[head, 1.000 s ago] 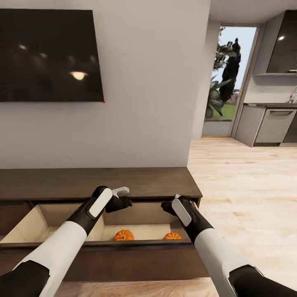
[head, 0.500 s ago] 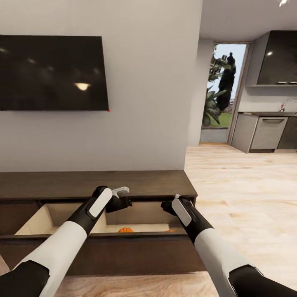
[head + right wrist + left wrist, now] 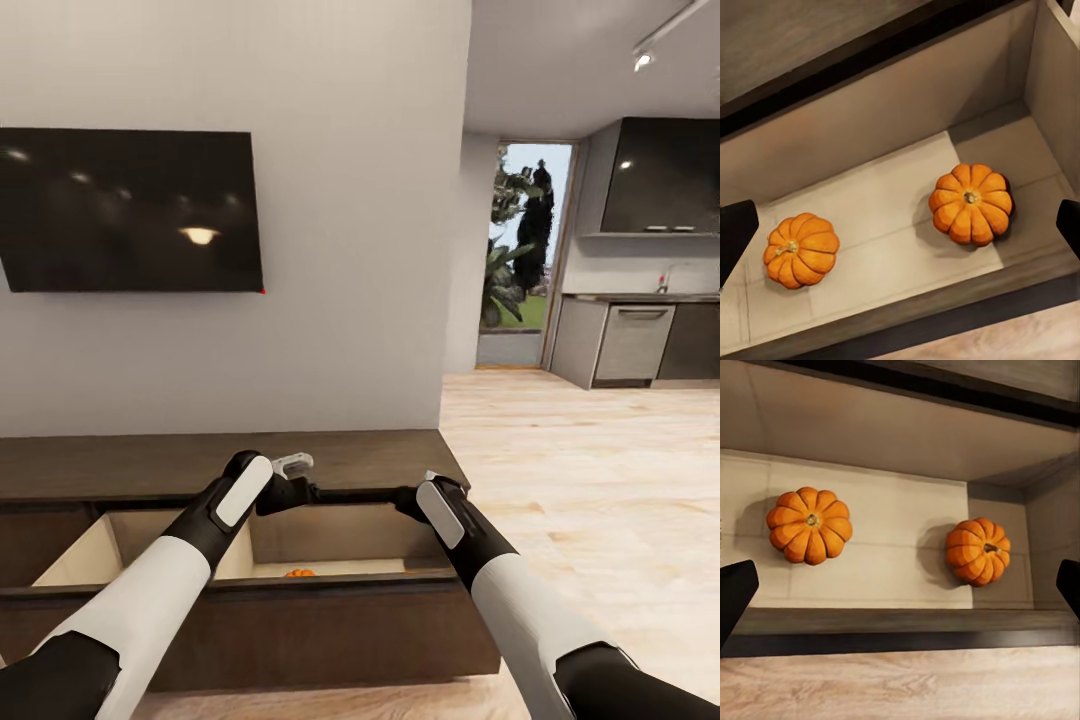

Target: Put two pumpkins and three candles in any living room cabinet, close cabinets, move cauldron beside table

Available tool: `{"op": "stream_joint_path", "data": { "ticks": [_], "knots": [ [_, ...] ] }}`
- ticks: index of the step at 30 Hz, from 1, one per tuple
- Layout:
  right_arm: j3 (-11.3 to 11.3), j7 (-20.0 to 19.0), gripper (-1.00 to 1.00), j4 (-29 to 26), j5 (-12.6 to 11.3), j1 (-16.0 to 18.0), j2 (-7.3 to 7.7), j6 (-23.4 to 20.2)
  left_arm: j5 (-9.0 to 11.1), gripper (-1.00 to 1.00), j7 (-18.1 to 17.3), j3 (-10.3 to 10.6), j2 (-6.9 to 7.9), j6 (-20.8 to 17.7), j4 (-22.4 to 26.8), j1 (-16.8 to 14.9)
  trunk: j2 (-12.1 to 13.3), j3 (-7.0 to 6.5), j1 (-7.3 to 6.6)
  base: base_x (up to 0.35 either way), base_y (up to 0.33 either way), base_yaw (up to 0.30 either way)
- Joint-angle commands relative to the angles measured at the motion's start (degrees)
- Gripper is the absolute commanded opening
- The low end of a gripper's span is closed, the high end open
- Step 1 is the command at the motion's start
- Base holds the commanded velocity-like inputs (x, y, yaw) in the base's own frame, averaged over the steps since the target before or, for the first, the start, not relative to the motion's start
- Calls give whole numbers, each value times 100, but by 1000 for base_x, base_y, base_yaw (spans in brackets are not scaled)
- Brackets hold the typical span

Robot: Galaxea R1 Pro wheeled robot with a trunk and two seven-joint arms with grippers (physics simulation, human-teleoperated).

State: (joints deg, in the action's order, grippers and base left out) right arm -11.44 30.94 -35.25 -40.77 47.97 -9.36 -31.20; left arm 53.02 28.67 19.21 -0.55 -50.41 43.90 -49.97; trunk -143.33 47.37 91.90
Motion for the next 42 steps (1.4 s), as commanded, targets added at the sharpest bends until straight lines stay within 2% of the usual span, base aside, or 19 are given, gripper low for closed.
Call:
{"op": "stream_joint_path", "data": {
  "ticks": [1, 9, 18, 42],
  "knots": [
    [-25, 53, 100, -10, -54, 7, 4, -9, 59, 100, 58, 14, 2, -4, 5, -4, -1, -16, -3, -16, 0, -3],
    [-25, 53, 100, -8, -54, 6, -1, -9, 59, 100, 59, 13, 2, -4, 6, -4, 32, -191, -35, -183, 0, -1],
    [-25, 48, 100, -8, -54, 5, -2, -9, 59, 100, 60, 13, 2, 0, 5, -4, 393, -353, -233, -112, 0, 0],
    [-49, 44, 100, -8, -62, 8, -5, -17, 59, 100, 67, 13, 2, 5, 5, -4, 1356, -784, -760, -300, 0, 0]
  ]
}}
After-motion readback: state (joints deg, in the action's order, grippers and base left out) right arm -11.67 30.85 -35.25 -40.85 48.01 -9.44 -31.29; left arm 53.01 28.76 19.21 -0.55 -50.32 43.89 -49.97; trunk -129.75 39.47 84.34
